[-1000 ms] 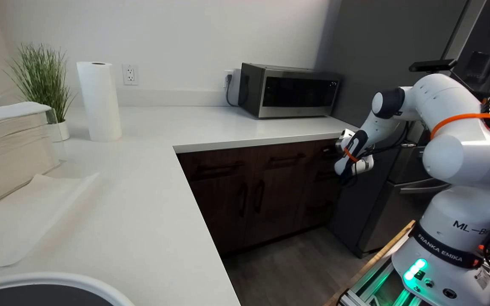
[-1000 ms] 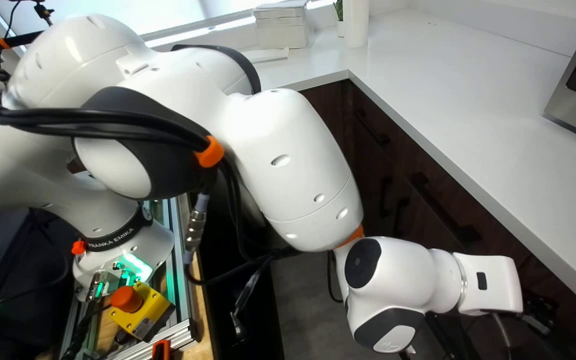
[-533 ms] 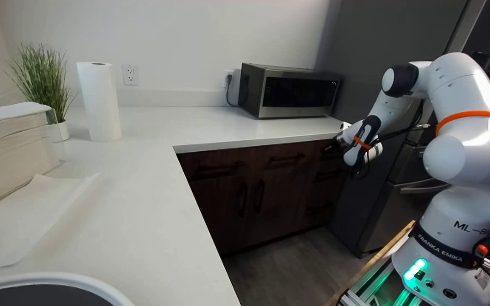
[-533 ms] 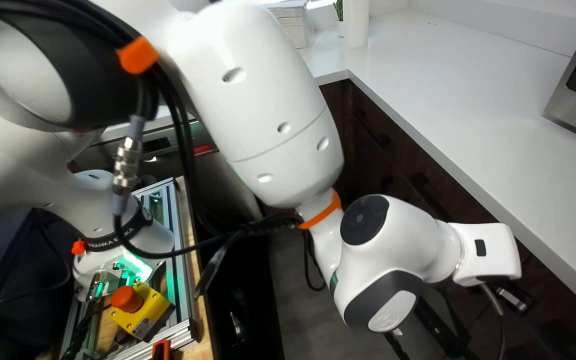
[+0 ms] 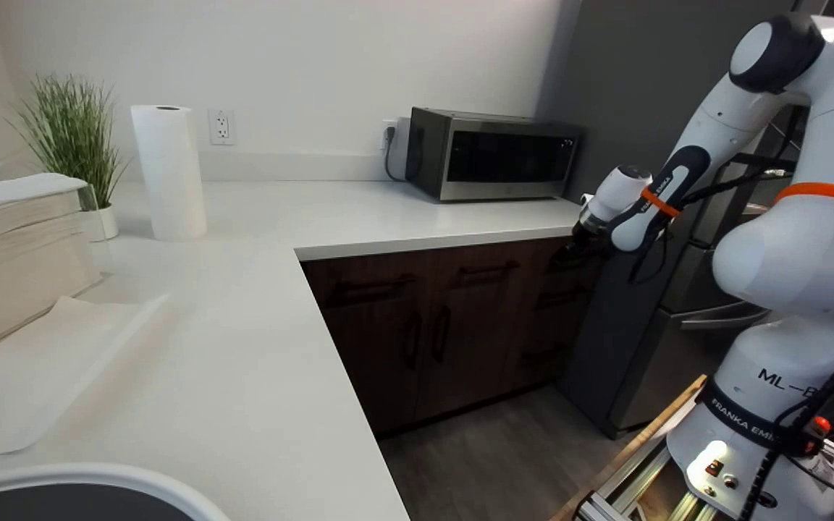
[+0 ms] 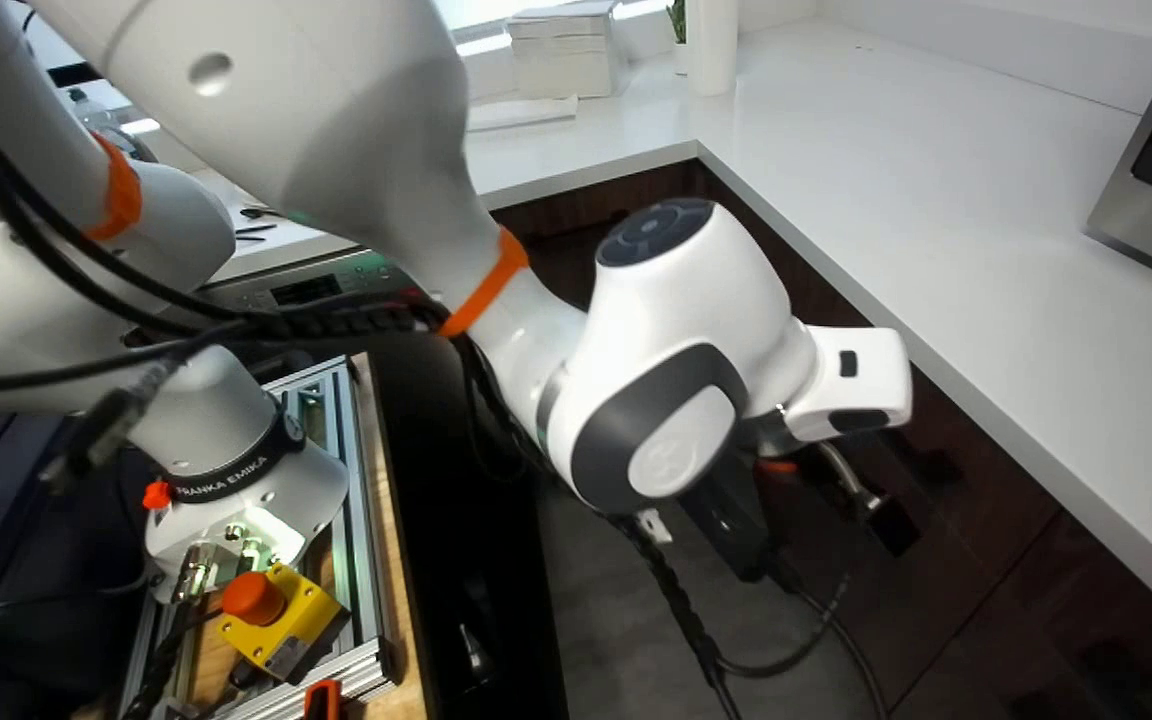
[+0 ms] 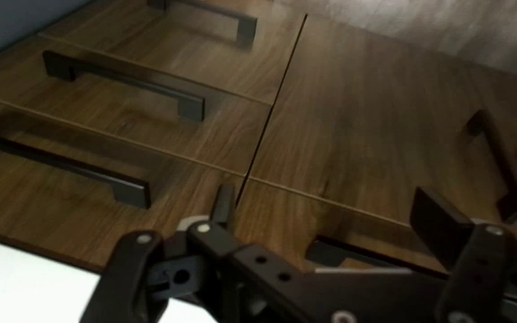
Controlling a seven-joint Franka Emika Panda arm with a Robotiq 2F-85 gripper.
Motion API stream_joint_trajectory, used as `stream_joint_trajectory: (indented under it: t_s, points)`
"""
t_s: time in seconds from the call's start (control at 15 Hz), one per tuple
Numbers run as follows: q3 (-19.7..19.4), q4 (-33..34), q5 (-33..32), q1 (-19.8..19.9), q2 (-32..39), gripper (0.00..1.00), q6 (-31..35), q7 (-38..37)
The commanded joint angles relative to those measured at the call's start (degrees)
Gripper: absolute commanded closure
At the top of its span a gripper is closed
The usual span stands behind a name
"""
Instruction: Close the drawer
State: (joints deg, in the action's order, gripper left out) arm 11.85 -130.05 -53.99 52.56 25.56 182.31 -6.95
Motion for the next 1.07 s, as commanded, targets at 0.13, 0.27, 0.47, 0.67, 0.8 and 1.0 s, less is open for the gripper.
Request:
stream_joint_trajectory:
  t_s: [0.13, 0.27, 0.47, 0.67, 0.8, 1.0]
  points:
    - [24.94, -10.85, 22.93, 17.36, -9.51, 0.00, -20.65, 13.16]
    - [33.78, -9.45, 32.25, 23.45, -11.37, 0.00, -30.90, 17.45]
    - [41.67, -4.91, 46.21, 28.80, -13.35, 0.00, -45.63, 23.94]
    - [31.32, -3.12, 51.30, 18.24, -15.22, 0.00, -46.71, 26.62]
    - [32.45, -1.78, 53.00, 19.32, -15.83, 0.00, -49.02, 27.31]
    - [32.65, -1.93, 53.19, 19.61, -15.72, 0.00, -49.05, 27.36]
